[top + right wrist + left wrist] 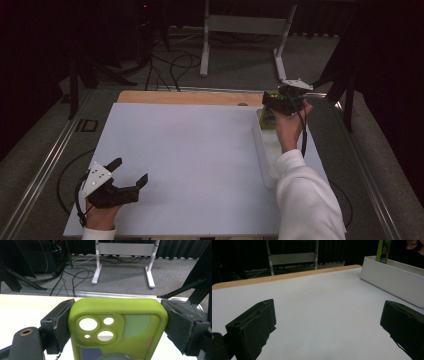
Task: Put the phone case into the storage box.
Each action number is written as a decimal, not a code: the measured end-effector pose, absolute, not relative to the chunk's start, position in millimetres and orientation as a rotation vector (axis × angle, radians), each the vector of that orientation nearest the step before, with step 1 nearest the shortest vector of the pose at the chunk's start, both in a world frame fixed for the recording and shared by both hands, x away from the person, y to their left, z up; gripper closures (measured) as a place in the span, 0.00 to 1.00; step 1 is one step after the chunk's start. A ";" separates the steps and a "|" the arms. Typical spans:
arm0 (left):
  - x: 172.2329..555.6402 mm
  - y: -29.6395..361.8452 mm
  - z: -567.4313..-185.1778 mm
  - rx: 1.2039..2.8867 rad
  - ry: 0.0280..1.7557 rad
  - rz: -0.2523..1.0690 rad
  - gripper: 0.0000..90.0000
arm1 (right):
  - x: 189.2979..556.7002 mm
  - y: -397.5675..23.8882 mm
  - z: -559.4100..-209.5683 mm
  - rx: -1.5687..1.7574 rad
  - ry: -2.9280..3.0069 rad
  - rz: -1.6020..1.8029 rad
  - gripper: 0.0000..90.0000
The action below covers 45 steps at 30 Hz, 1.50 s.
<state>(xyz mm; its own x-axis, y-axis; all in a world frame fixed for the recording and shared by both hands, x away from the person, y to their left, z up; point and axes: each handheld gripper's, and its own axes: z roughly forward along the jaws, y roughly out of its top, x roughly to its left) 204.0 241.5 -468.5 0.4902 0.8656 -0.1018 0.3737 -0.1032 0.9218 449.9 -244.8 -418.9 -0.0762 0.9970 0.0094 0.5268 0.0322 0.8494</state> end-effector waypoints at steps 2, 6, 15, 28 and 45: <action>204.1 241.9 -468.9 1.693 1.071 0.590 0.01 | 450.6 -245.5 -421.7 1.565 1.677 0.935 0.17; 204.5 242.1 -469.3 1.692 1.072 0.589 0.01 | 451.2 -245.3 -424.2 1.568 1.680 0.930 0.17; 204.2 243.8 -468.9 1.689 1.075 0.592 0.01 | 454.2 -242.1 -431.3 1.571 1.691 0.915 0.17; 203.8 244.5 -469.4 1.685 1.081 0.593 0.01 | 456.6 -246.2 -445.3 1.596 1.696 0.902 0.17; 203.5 245.8 -469.2 1.678 1.083 0.592 0.01 | 460.3 -244.0 -451.2 1.594 1.701 0.889 0.17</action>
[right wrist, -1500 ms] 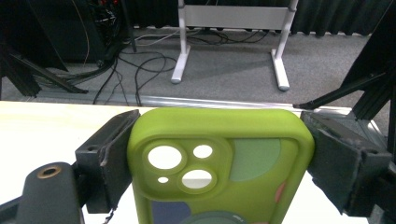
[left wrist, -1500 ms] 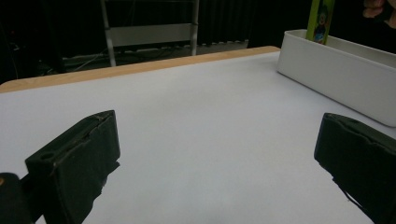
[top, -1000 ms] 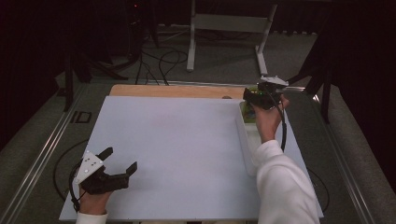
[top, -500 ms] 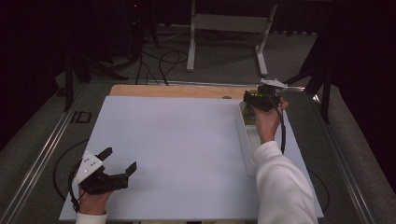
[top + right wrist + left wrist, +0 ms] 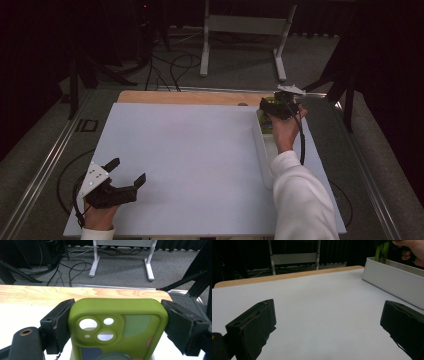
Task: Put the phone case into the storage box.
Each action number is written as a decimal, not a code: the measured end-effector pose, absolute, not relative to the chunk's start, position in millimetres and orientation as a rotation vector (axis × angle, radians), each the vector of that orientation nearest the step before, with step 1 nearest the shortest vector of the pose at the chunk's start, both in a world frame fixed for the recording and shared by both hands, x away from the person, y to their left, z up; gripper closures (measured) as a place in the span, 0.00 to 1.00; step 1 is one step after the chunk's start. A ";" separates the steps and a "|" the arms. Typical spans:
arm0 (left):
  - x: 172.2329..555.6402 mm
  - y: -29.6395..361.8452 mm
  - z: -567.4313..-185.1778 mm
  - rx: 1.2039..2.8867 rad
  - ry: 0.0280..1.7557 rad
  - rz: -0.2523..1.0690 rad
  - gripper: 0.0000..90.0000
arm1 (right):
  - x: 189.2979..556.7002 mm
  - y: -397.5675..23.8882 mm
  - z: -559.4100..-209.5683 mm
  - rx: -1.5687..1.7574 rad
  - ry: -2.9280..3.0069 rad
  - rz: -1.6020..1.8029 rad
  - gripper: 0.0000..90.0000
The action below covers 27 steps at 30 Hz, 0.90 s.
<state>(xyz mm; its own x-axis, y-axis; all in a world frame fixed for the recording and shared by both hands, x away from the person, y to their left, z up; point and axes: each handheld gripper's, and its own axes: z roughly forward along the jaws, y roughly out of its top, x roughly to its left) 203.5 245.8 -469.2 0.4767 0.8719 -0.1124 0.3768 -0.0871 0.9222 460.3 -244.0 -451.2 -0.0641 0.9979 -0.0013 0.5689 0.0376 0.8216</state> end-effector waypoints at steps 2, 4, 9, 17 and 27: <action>203.4 245.9 -469.3 1.677 1.086 0.592 0.01 | 461.0 -242.5 -452.7 1.591 1.708 0.888 0.17; 203.3 246.2 -469.4 1.675 1.088 0.591 0.01 | 461.5 -240.9 -454.3 1.592 1.710 0.884 0.17; 202.9 247.4 -468.9 1.676 1.087 0.595 0.01 | 462.6 -238.8 -457.2 1.583 1.718 0.868 0.17; 202.3 248.1 -468.4 1.670 1.089 0.594 0.01 | 463.8 -238.2 -460.3 1.590 1.716 0.843 0.17; 201.6 249.2 -467.9 1.664 1.092 0.596 0.01 | 465.5 -237.2 -464.7 1.598 1.722 0.823 0.17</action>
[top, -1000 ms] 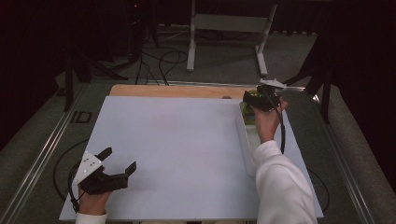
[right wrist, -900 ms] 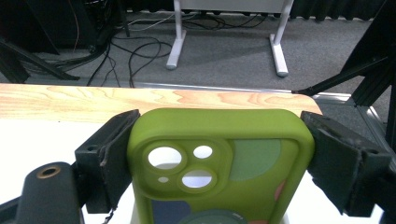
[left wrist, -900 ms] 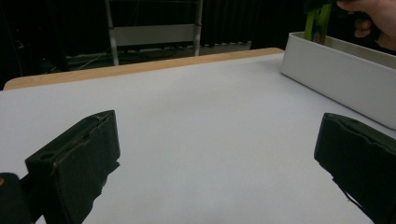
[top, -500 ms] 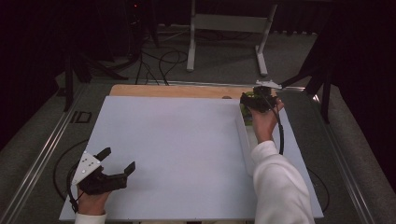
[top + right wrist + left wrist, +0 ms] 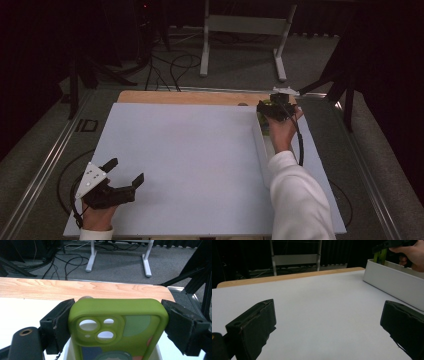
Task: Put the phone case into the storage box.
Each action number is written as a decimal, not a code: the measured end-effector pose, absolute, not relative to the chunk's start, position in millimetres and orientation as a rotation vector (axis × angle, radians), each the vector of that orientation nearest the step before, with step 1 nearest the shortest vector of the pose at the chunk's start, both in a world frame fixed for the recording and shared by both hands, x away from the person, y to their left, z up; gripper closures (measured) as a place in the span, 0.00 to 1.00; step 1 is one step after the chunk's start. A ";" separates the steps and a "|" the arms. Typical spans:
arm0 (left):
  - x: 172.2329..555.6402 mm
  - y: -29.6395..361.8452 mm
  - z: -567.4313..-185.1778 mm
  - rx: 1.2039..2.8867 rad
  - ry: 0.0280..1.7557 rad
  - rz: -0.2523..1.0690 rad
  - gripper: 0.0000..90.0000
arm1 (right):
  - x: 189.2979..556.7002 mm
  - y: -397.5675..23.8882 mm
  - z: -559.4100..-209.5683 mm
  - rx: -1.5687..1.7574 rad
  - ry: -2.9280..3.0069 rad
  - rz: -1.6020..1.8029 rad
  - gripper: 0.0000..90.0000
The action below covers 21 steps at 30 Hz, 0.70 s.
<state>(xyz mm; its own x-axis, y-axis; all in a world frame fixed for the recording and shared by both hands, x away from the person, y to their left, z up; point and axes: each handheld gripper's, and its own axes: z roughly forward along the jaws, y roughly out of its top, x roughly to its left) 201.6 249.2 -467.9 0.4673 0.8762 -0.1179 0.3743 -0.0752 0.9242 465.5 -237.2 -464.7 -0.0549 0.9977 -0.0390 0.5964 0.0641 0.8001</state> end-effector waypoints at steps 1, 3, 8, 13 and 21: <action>201.6 249.2 -467.9 1.664 1.092 0.596 0.01 | 465.5 -237.2 -464.7 1.598 1.722 0.823 0.17; 201.5 249.6 -468.0 1.663 1.093 0.596 0.01 | 466.1 -237.0 -465.9 1.600 1.725 0.817 0.17; 201.4 250.0 -468.0 1.660 1.096 0.596 0.01 | 466.6 -236.4 -466.6 1.597 1.729 0.813 0.17; 201.2 249.9 -467.9 1.660 1.096 0.596 0.01 | 467.8 -237.8 -466.6 1.613 1.723 0.818 0.16; 201.3 249.8 -468.1 1.661 1.098 0.599 0.01 | 468.4 -239.5 -467.7 1.635 1.726 0.850 0.11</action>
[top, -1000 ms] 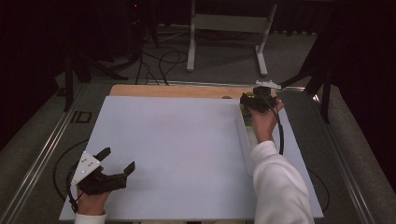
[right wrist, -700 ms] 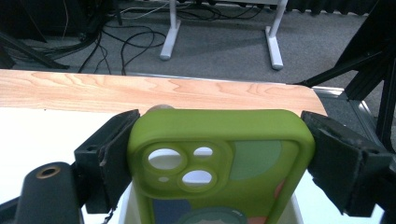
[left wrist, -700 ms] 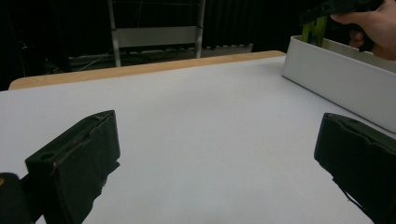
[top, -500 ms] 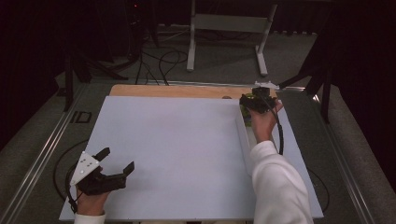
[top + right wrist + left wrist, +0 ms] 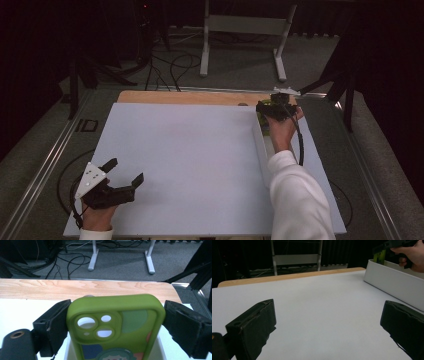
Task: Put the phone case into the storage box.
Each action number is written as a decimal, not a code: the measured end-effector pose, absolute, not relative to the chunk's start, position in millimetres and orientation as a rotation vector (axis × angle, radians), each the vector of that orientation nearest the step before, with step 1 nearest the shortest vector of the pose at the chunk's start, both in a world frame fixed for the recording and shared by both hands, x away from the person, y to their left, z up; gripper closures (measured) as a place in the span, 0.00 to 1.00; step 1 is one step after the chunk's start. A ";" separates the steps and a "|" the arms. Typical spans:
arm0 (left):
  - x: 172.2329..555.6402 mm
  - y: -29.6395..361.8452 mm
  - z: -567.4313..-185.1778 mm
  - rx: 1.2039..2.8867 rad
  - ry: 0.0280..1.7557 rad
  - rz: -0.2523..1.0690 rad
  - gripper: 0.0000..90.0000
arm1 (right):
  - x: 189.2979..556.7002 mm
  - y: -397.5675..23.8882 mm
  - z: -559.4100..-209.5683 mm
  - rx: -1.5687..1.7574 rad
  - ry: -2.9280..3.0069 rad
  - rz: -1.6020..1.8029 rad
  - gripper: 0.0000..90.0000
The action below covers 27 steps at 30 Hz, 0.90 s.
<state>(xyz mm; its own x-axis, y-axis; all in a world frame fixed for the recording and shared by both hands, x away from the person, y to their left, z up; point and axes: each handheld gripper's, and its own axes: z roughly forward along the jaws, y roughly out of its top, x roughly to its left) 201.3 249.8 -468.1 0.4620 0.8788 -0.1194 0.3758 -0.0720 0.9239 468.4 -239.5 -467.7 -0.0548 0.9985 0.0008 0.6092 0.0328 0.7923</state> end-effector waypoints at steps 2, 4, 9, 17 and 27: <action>201.3 250.2 -468.0 1.658 1.100 0.598 0.01 | 468.9 -236.7 -468.7 1.612 1.746 0.841 0.10; 201.1 250.5 -468.1 1.658 1.100 0.600 0.01 | 468.9 -235.9 -468.3 1.611 1.738 0.842 0.09; 201.0 251.0 -467.9 1.656 1.102 0.599 0.01 | 469.4 -238.4 -467.2 1.632 1.732 0.861 0.09; 201.0 250.1 -467.9 1.659 1.100 0.598 0.01 | 467.6 -238.6 -461.6 1.618 1.730 0.904 0.09; 201.2 250.2 -467.8 1.654 1.100 0.599 0.01 | 464.7 -237.3 -458.9 1.604 1.743 0.923 0.09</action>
